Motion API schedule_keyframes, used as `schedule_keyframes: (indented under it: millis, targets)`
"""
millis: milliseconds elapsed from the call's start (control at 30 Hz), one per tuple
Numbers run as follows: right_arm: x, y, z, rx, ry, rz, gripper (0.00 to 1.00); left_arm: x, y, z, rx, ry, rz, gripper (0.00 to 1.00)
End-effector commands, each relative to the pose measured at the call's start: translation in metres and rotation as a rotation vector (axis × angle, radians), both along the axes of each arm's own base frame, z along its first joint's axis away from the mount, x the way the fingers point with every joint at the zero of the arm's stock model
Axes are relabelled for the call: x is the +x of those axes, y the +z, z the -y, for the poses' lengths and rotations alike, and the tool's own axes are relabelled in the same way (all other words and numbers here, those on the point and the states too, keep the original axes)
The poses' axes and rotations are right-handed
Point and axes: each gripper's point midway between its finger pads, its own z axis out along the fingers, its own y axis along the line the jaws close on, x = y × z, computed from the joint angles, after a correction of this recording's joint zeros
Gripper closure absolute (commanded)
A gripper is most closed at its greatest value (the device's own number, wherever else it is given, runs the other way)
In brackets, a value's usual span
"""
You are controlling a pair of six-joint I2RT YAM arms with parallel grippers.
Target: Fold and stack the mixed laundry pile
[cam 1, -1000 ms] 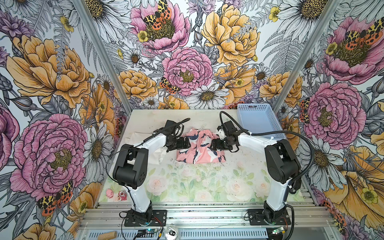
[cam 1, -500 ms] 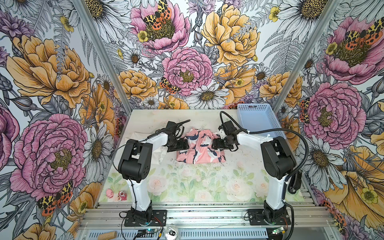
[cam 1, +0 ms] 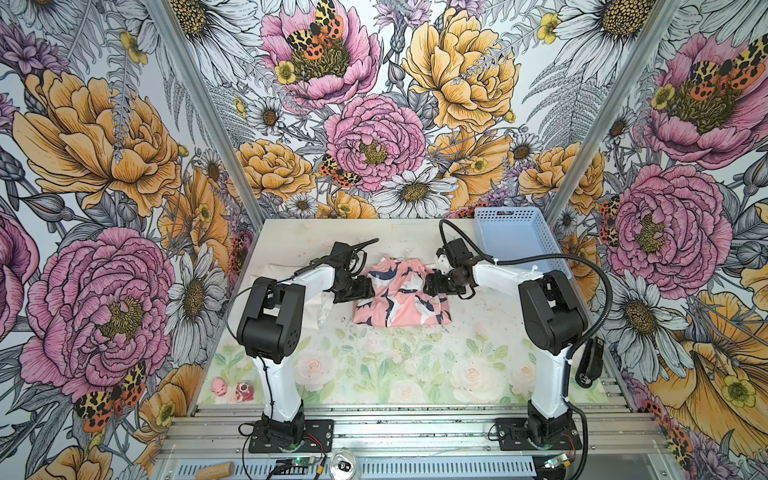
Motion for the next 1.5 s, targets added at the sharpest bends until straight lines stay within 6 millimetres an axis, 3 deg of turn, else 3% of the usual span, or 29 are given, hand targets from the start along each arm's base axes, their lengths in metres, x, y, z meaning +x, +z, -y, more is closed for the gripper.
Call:
schedule_keyframes:
  millis: [0,200,400,567,800,1000,1167,1233,1467]
  targets:
    - [-0.007,-0.01,0.02,-0.073,-0.036,-0.03,0.12,-0.008,-0.022,-0.005,0.005,0.013,-0.068,0.29]
    - [-0.015,-0.01,0.02,-0.057,-0.032,-0.06,0.1,-0.01,-0.023,-0.004,0.001,0.012,-0.072,0.29]
    - [-0.028,-0.022,0.013,-0.042,-0.009,-0.124,0.1,-0.011,-0.023,-0.004,-0.002,0.012,-0.077,0.29]
    - [-0.037,-0.032,-0.009,0.017,0.031,-0.172,0.16,-0.012,-0.026,-0.003,-0.01,0.009,-0.088,0.35]
    - [-0.032,-0.036,-0.015,0.031,0.017,-0.171,0.39,-0.011,-0.031,-0.001,-0.023,0.011,-0.105,0.54]
    - [-0.023,-0.031,-0.016,0.043,0.008,-0.145,0.69,-0.009,-0.034,-0.002,-0.035,0.019,-0.117,0.79]
    - [-0.018,-0.024,-0.027,0.101,0.025,-0.129,0.91,-0.001,-0.024,-0.002,-0.05,0.022,-0.089,0.99]
    - [-0.017,-0.017,-0.036,0.13,0.038,-0.113,1.0,0.004,-0.015,-0.002,-0.054,0.023,-0.064,1.0]
    - [-0.015,0.034,-0.065,0.225,0.068,-0.012,1.0,0.022,0.037,-0.019,-0.066,0.06,0.069,1.0]
